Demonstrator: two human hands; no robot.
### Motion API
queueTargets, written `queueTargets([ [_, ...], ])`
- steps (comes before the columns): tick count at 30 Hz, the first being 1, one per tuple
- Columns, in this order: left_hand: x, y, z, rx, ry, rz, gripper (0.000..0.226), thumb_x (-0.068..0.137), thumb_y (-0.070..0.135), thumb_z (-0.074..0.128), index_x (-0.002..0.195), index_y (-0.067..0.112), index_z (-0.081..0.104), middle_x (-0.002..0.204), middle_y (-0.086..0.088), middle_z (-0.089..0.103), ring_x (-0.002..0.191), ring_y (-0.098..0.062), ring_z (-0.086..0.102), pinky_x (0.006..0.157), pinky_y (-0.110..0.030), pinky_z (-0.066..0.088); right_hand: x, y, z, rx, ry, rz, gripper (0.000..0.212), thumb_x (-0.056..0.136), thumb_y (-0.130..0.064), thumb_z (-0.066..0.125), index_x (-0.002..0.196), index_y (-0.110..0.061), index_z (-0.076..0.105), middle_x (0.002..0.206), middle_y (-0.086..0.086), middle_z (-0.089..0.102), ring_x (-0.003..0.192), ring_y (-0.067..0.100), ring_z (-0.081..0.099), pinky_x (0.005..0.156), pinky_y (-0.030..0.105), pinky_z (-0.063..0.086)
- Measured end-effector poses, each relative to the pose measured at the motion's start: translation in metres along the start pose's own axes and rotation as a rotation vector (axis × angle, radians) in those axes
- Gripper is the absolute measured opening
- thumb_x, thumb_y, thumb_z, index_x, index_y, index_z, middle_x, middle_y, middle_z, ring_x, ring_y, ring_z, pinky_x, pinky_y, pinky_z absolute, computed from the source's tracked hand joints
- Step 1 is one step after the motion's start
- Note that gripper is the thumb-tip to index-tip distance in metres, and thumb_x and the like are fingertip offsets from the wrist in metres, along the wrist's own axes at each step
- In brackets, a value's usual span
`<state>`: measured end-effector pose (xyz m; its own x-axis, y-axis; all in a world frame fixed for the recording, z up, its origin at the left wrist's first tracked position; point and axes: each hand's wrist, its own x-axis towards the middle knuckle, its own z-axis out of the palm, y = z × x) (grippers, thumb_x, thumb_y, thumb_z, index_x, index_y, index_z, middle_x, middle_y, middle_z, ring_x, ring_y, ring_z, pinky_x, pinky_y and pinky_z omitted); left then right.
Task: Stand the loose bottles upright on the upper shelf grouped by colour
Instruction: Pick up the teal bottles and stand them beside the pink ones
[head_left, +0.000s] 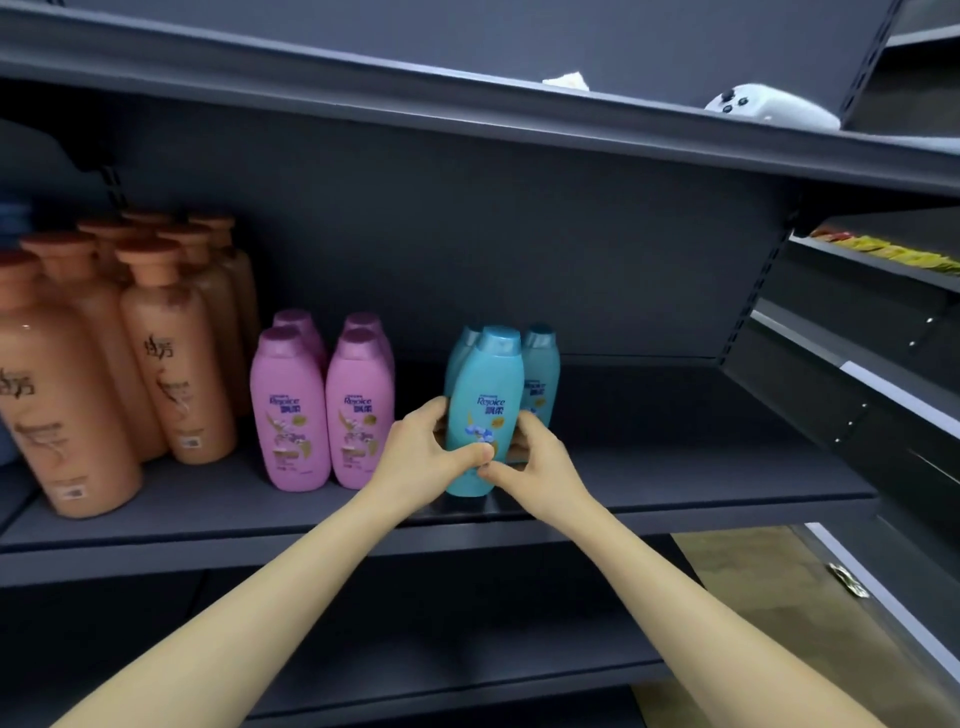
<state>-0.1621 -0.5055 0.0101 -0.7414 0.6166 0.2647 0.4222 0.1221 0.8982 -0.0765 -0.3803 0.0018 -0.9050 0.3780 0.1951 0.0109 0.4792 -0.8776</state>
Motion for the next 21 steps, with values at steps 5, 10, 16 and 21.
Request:
queueTargets([
  [5, 0.002, -0.008, 0.009, 0.013, 0.017, -0.022, 0.036, 0.074, 0.011, 0.074, 0.105, 0.022, 0.061, 0.094, 0.014, 0.067, 0.088, 0.002, 0.063, 0.072, -0.014, 0.051, 0.005, 0.012, 0.003, -0.037, -0.007, 0.015, 0.042, 0.085, -0.007, 0.065, 0.12, -0.021, 0.048, 0.109, -0.01, 0.06, 0.092, -0.004, 0.057, 0.074, 0.01, 0.048],
  [10, 0.004, -0.016, 0.016, 0.017, 0.036, -0.034, 0.037, 0.074, 0.01, 0.074, 0.107, 0.021, 0.061, 0.096, 0.013, 0.068, 0.089, 0.006, 0.061, 0.07, -0.008, 0.048, 0.008, 0.021, 0.003, -0.062, -0.014, 0.023, 0.043, 0.085, -0.009, 0.064, 0.123, -0.019, 0.047, 0.112, -0.004, 0.063, 0.1, 0.01, 0.062, 0.085, 0.026, 0.053],
  [16, 0.003, -0.023, 0.02, 0.03, 0.049, -0.035, 0.039, 0.076, 0.01, 0.073, 0.11, 0.022, 0.059, 0.098, 0.016, 0.066, 0.092, 0.005, 0.061, 0.076, -0.011, 0.048, 0.008, 0.029, 0.008, -0.1, -0.003, 0.022, 0.04, 0.087, -0.013, 0.063, 0.123, -0.018, 0.045, 0.114, -0.002, 0.062, 0.101, 0.011, 0.061, 0.088, 0.032, 0.053],
  [21, 0.001, -0.026, 0.022, 0.039, 0.064, -0.035, 0.037, 0.077, 0.011, 0.072, 0.108, 0.024, 0.057, 0.097, 0.017, 0.065, 0.093, 0.002, 0.061, 0.076, -0.013, 0.048, 0.008, 0.03, 0.01, -0.098, -0.003, 0.026, 0.042, 0.088, -0.013, 0.062, 0.126, -0.017, 0.044, 0.117, 0.0, 0.061, 0.105, 0.012, 0.059, 0.09, 0.029, 0.051],
])
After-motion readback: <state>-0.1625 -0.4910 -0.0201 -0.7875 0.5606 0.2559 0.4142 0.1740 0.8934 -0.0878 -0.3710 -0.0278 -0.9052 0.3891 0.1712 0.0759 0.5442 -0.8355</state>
